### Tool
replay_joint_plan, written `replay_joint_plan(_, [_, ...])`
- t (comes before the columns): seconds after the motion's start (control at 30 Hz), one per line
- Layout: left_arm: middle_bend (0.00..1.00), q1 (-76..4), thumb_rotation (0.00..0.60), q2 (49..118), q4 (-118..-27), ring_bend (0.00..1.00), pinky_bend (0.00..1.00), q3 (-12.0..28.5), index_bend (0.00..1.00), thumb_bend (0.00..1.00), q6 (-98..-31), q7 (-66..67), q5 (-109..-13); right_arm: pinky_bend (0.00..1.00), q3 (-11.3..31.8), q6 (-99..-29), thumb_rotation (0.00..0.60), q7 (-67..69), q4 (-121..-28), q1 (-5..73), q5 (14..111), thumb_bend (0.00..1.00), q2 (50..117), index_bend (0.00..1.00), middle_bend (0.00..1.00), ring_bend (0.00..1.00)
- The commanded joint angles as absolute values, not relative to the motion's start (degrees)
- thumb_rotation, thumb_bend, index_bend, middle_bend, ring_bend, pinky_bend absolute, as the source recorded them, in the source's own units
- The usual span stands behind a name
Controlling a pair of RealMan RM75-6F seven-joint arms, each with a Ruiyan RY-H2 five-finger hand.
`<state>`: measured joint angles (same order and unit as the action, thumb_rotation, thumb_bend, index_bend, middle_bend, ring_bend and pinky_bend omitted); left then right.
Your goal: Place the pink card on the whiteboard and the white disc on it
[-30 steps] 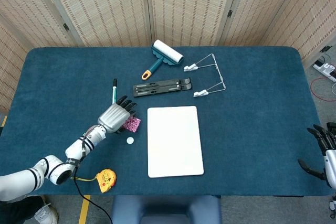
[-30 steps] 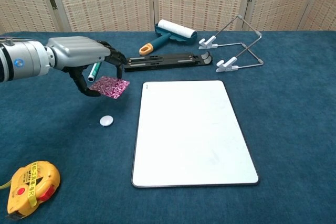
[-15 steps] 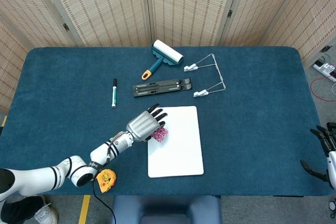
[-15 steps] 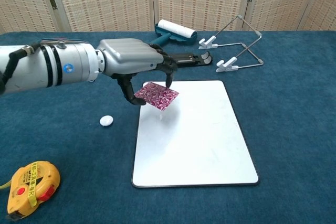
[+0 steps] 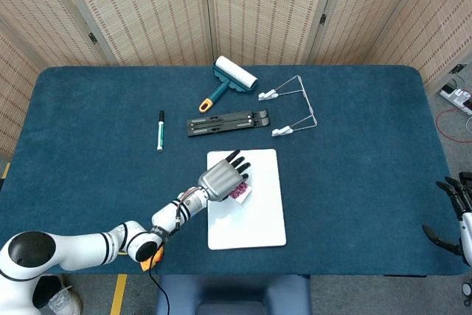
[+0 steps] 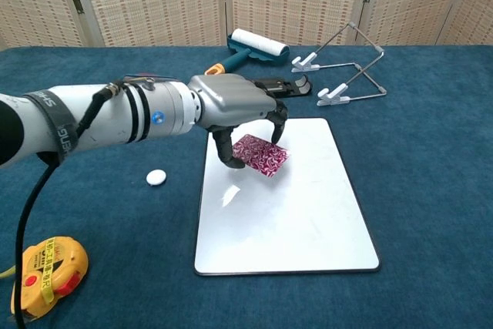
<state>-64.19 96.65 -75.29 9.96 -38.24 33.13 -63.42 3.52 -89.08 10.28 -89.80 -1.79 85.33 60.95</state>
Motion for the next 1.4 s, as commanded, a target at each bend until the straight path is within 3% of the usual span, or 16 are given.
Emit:
replay_joint_plan(0.03, [0.15, -64.83, 0.6, 97.19, -75.46, 0.09, 0.0, 9.52, 0.31, 0.31, -38.67, 34.99, -60.99, 0.0, 3.54, -88.98, 0.6, 10.41, -89.69, -1.81, 85.21, 0.23, 60.95, 0.16, 0.15, 0.14])
replay_joint_plan(0.33, [0.13, -63.58, 0.6, 94.28, -79.18, 0.08, 0.0, 7.97, 0.27, 0.3, -41.74, 35.97, -57.85, 0.0, 3.63, -88.71, 0.6, 10.75, -89.32, -1.49, 85.54, 0.23, 61.06, 0.16, 0.15, 0.13])
replay_joint_plan(0.83, [0.13, -52.55, 0.6, 82.9, -84.11, 0.07, 0.0, -0.4, 0.37, 0.31, -50.35, 24.65, -71.01, 0.0, 3.59, -88.22, 0.6, 10.55, -89.31, -0.81, 86.3, 0.23, 61.27, 0.16, 0.15, 0.13])
replay_joint_plan(1.07, [0.13, -50.23, 0.6, 82.67, -83.34, 0.07, 0.0, -2.35, 0.38, 0.31, -50.61, 22.72, -73.8, 0.0, 3.66, -87.68, 0.6, 9.95, -89.8, -0.18, 86.64, 0.23, 61.34, 0.16, 0.15, 0.13])
replay_joint_plan(1.4, [0.13, -49.71, 0.6, 85.89, -80.36, 0.08, 0.0, -1.63, 0.42, 0.31, -48.82, 22.89, -73.92, 0.0, 3.51, -88.07, 0.6, 9.67, -90.14, -0.42, 86.54, 0.23, 61.23, 0.17, 0.15, 0.13])
